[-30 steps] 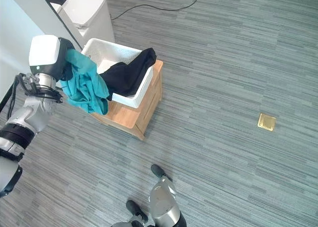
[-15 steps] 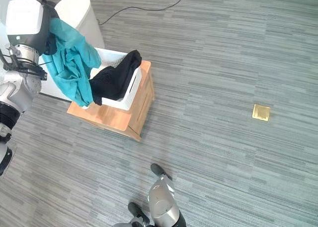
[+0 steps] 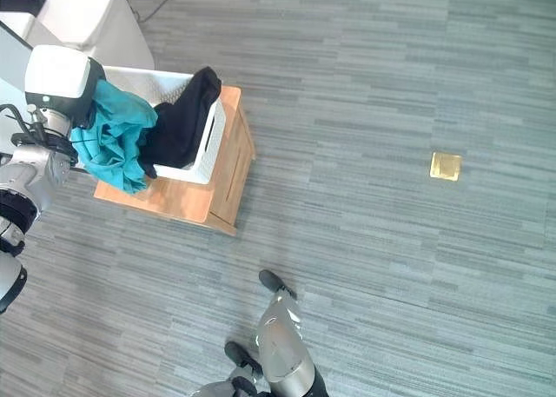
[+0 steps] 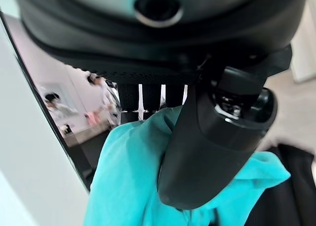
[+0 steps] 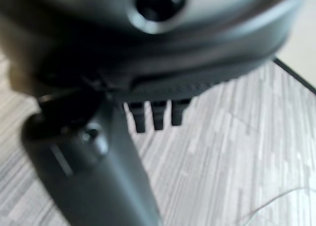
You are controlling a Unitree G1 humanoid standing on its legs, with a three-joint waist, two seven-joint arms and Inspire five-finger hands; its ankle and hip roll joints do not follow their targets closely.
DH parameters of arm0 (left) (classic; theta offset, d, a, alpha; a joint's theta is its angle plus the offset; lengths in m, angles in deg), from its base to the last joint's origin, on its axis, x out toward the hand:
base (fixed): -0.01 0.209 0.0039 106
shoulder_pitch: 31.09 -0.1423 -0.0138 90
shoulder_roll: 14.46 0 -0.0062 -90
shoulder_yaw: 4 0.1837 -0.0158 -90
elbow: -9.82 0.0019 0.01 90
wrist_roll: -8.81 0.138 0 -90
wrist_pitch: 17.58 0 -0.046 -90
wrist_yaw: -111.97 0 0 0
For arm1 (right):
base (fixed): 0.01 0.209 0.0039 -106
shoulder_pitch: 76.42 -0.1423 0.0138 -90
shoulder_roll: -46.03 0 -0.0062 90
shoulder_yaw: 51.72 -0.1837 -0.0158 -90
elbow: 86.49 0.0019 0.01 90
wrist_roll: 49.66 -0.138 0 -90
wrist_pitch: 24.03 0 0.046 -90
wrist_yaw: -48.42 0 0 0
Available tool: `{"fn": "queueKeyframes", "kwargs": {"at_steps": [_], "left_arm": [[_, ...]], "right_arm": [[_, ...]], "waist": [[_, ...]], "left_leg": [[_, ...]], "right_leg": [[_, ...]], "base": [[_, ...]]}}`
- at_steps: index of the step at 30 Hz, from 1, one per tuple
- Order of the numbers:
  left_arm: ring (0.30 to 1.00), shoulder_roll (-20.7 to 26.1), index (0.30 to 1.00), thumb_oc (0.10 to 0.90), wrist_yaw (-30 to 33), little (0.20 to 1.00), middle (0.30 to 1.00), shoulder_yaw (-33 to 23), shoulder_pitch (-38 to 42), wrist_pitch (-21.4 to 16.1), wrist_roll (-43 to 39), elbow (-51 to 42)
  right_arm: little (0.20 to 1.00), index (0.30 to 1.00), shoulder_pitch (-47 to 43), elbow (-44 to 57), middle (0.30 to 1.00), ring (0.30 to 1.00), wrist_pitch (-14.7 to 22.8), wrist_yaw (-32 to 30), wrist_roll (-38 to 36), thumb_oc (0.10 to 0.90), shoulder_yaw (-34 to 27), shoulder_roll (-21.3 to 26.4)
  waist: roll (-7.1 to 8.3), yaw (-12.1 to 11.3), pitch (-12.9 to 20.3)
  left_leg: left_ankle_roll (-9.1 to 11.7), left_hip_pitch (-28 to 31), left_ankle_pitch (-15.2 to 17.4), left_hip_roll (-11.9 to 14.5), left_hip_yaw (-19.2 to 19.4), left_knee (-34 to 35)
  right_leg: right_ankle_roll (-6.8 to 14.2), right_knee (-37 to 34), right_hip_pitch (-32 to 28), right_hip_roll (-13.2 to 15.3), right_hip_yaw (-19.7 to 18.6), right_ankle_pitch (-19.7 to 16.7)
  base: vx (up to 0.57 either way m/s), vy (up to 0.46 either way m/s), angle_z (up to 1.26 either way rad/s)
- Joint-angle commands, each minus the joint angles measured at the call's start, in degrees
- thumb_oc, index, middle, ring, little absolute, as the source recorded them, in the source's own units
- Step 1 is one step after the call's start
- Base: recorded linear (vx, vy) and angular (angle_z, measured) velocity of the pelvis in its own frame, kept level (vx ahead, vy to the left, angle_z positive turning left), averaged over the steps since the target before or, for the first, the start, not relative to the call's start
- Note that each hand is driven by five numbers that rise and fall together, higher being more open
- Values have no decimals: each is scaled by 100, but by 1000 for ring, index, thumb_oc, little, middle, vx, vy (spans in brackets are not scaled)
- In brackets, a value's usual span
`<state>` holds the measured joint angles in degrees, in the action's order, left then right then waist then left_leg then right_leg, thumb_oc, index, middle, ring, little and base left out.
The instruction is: Pick up bed clothes into laundry basket.
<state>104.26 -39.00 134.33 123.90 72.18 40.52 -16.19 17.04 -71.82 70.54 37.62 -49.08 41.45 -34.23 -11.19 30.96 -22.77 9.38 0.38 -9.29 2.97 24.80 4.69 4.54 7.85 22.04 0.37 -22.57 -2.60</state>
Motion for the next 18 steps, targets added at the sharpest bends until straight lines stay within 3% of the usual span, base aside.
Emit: {"fn": "queueKeyframes", "kwargs": {"at_steps": [1,4,5,7,9,12,13,14,15,17,18], "left_arm": [[300,276,300,400,167,300,300,-594,-120,246,29,576],[300,247,300,400,135,300,300,-656,-226,235,-16,699],[300,45,300,400,106,300,300,-607,-106,286,58,597],[300,61,300,400,131,300,300,-613,14,360,-78,590],[300,66,300,400,187,300,300,-497,391,367,-151,536],[300,122,300,400,241,300,300,-403,721,362,-233,383],[300,172,300,400,271,300,300,-322,982,366,-312,223],[300,215,300,400,350,300,300,-296,1283,380,-419,-10],[300,218,300,400,347,300,300,-284,1294,384,-420,-12],[300,41,300,400,467,300,300,-304,1617,404,-477,-331],[300,-16,300,400,486,300,300,-290,1673,414,-472,-384]], "right_arm": [[900,900,855,-90,900,900,-57,-135,-230,800,371,518],[900,900,815,-50,900,900,-62,-152,-209,800,408,548],[900,900,230,-40,900,900,-132,-285,0,800,829,342],[900,900,273,-83,900,900,-147,-372,-21,800,708,331],[900,900,413,-121,900,900,-121,-356,-103,800,583,336],[900,900,377,-157,900,900,-173,-352,-106,800,611,343],[900,900,325,-156,900,900,-171,-332,-111,800,650,348],[900,900,239,-160,900,900,-167,-325,-183,800,671,311],[900,900,235,-160,900,900,-168,-325,-183,800,671,301],[900,900,78,-143,900,900,-166,-275,-237,800,738,231],[900,900,33,-145,900,900,-181,-243,-221,800,784,207]], "waist": [[10,405,476],[-32,454,497],[-149,216,570],[-167,203,568],[-122,201,541],[-21,141,569],[90,15,608],[334,-276,725],[346,-286,729],[567,-513,892],[616,-567,917]], "left_leg": [[319,-214,-254,902,-141,31],[285,-295,-145,868,-152,31],[256,-292,-146,844,-282,31],[251,-257,-197,827,-420,31],[206,-117,-210,727,-691,31],[147,7,-218,672,-744,-199],[8,-61,23,490,-903,-403],[-310,-258,715,-128,-1393,-520],[-312,-281,709,-129,-1386,-540],[-476,-565,1011,-702,-1812,-563],[-494,-700,967,-733,-1763,-623]], "right_leg": [[422,-1285,-877,171,413,1],[428,-1285,-793,190,362,-4],[417,-1285,-868,209,367,42],[389,-1285,-904,180,358,49],[330,-1274,-1051,115,355,145],[322,-1249,-1249,128,332,215],[295,-1225,-1358,149,297,197],[222,-1226,-1602,142,215,228],[224,-1231,-1587,145,206,210],[216,-1227,-1957,-50,-44,210],[229,-1230,-2048,-42,-95,211]], "base": [[-31,-31,-15],[0,-41,-11],[22,-39,-11],[81,-14,-6],[118,-7,4],[76,-40,-6],[262,-179,-5],[207,-171,-2],[251,-194,-20],[263,-121,-53],[230,-38,-57]]}}
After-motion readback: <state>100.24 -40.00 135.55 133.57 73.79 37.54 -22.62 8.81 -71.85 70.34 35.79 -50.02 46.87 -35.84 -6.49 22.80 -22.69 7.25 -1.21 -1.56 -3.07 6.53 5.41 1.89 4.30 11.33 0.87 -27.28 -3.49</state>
